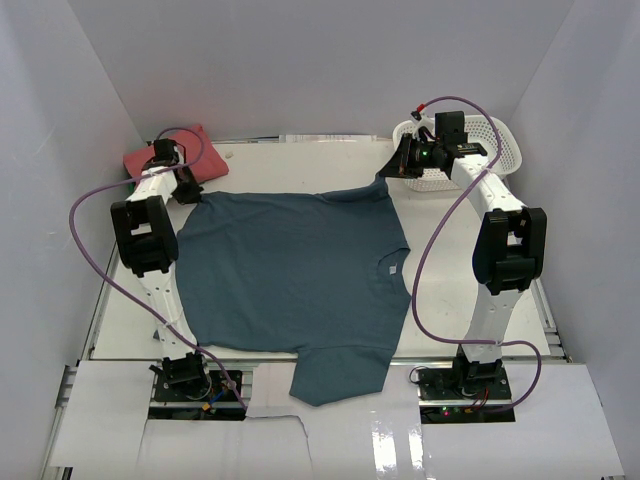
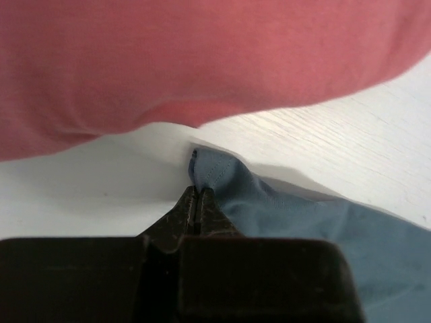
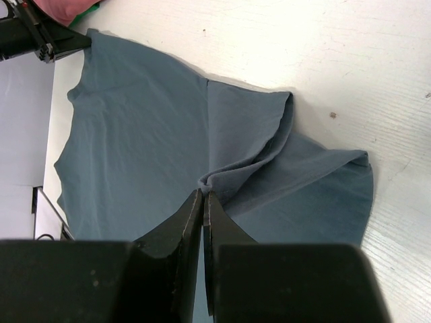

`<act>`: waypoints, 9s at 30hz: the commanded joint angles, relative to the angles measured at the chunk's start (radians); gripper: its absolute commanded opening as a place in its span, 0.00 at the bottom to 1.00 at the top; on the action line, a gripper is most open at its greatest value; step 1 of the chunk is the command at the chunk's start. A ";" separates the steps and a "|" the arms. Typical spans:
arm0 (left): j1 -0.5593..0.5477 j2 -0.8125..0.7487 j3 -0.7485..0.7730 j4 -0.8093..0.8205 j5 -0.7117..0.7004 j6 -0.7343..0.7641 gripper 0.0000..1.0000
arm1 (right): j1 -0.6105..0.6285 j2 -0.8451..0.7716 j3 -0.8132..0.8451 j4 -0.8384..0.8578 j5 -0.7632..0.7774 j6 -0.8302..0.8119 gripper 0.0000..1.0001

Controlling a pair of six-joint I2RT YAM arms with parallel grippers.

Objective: Fold and stack the t-shirts
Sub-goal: Grap the side of the flattened tshirt furthest away from the robot with both arms, then fold the flattened tshirt in 1/3 of the way

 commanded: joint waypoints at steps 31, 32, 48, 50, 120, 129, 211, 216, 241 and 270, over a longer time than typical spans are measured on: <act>-0.015 -0.351 -0.252 0.011 -0.093 -0.030 0.00 | -0.008 -0.155 -0.051 -0.042 0.173 -0.019 0.08; -0.013 -0.352 -0.249 0.013 -0.093 -0.030 0.00 | -0.009 -0.157 -0.054 -0.042 0.173 -0.021 0.08; -0.013 -0.360 -0.157 0.017 -0.156 -0.003 0.00 | -0.028 -0.227 -0.128 -0.042 0.189 -0.022 0.08; -0.013 -0.337 -0.149 0.020 -0.139 -0.003 0.00 | -0.028 -0.237 -0.139 -0.042 0.186 -0.022 0.08; -0.013 -0.544 -0.509 0.252 -0.185 -0.046 0.00 | 0.067 -0.649 -0.516 -0.037 0.227 0.001 0.08; -0.013 -0.576 -0.536 0.258 -0.193 -0.061 0.00 | 0.099 -0.674 -0.530 -0.051 0.253 0.007 0.08; -0.013 -0.609 -0.776 0.123 -0.168 -0.133 0.00 | 0.253 -0.823 -0.890 -0.252 0.337 0.128 0.08; -0.013 -0.657 -0.819 0.126 -0.164 -0.171 0.00 | 0.256 -0.841 -0.936 -0.241 0.342 0.140 0.08; 0.063 -0.804 -0.921 0.065 -0.345 -0.309 0.72 | 0.265 -0.757 -0.891 -0.204 0.387 0.140 0.39; 0.043 -0.808 -0.827 0.390 0.123 -0.058 0.98 | 0.267 -0.240 -0.472 -0.114 0.422 0.076 0.38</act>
